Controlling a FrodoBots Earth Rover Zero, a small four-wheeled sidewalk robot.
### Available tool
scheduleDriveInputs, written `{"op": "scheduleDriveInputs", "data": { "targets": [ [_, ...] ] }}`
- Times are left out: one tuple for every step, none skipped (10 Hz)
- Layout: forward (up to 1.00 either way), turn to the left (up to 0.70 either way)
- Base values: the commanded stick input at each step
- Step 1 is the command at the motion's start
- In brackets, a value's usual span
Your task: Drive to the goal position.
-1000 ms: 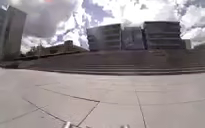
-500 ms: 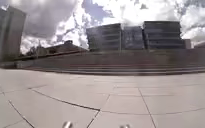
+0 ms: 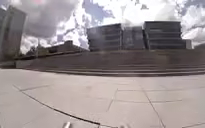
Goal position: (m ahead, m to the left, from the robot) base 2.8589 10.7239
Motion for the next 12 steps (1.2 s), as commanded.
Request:
{"op": "scheduleDriveInputs", "data": {
  "targets": [
    [0.7, 0.09],
    [0.7, 0.21],
    [0.7, 0.35],
    [0.7, 0.35],
    [0.7, 0.35],
    [0.7, 0.35],
    [0.7, 0.35],
    [0.7, 0.35],
    [0.7, 0.35],
    [0.7, 0.35],
    [0.7, 0.35],
    [0.7, 0.35]
  ]
}}
